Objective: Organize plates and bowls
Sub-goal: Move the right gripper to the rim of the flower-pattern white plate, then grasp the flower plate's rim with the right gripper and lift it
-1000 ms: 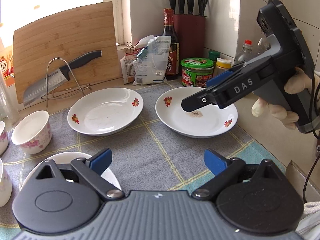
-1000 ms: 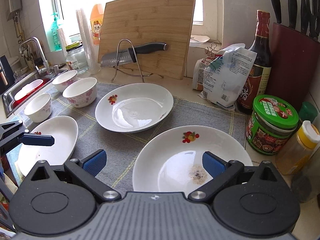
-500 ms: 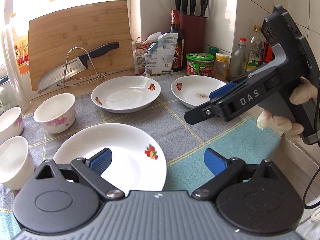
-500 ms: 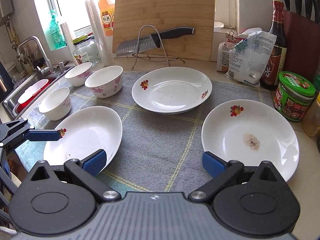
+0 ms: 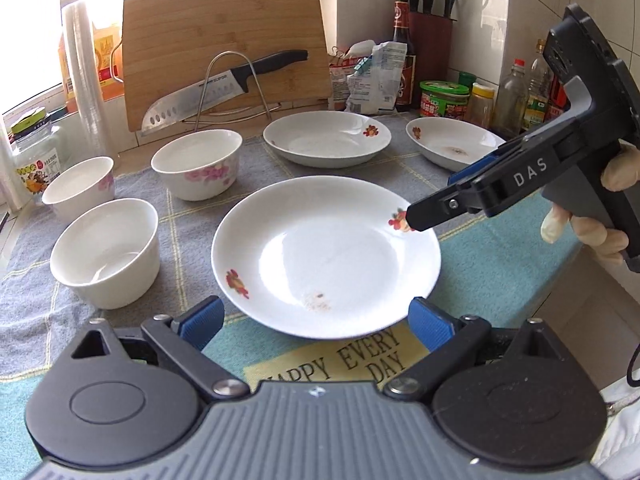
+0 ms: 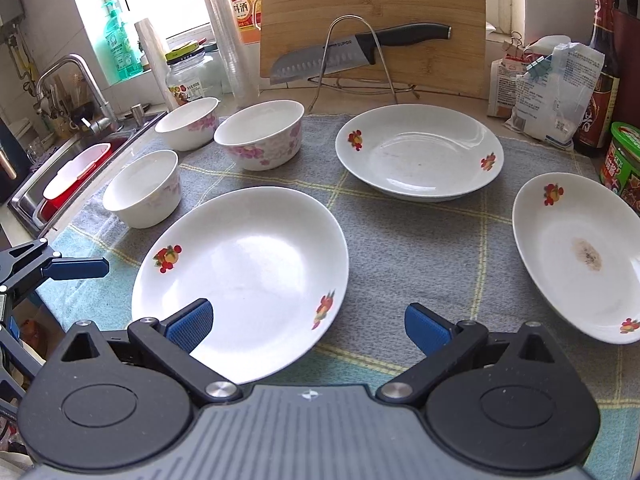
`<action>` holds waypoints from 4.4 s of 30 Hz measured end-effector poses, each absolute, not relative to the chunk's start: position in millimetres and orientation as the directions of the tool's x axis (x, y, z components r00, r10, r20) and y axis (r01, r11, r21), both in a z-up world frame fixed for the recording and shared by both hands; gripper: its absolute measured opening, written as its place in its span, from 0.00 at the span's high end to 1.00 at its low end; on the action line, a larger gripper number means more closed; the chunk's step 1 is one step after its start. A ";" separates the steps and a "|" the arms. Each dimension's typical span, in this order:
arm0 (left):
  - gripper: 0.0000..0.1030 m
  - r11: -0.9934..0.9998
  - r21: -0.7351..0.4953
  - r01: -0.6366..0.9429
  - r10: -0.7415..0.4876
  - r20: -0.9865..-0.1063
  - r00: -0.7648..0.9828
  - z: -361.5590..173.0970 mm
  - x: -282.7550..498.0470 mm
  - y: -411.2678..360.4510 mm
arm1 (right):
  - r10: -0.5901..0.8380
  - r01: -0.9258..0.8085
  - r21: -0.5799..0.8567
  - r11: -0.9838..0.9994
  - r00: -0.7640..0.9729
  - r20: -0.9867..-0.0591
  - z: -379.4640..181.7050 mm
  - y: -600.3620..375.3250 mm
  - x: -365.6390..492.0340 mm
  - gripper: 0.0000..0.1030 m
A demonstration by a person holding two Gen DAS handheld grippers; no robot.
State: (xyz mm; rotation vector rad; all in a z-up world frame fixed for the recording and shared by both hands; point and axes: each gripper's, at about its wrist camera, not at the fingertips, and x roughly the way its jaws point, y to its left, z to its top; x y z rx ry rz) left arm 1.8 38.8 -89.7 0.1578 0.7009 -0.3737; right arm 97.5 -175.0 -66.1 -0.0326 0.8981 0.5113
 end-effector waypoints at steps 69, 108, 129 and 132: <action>0.00 0.788 0.007 0.615 -0.457 -0.664 0.593 -137.1 46.6 58.1 | 0.309 -0.473 0.101 0.875 0.388 -0.868 -104.0 -113.9 140.6 0.00; 0.00 0.742 0.010 0.671 -0.496 -0.666 0.558 -134.4 52.0 59.6 | 0.401 -0.523 0.198 0.829 0.308 -0.863 -96.6 -118.8 181.0 0.00; 0.00 0.719 0.028 0.694 -0.500 -0.674 0.545 -131.6 55.2 57.6 | 0.501 -0.531 0.337 0.778 0.198 -0.843 -94.1 -128.8 196.5 0.05; 0.01 0.719 0.029 0.694 -0.497 -0.677 0.543 -131.8 55.7 57.1 | 0.507 -0.528 0.348 0.775 0.190 -0.841 -93.8 -129.6 197.2 0.05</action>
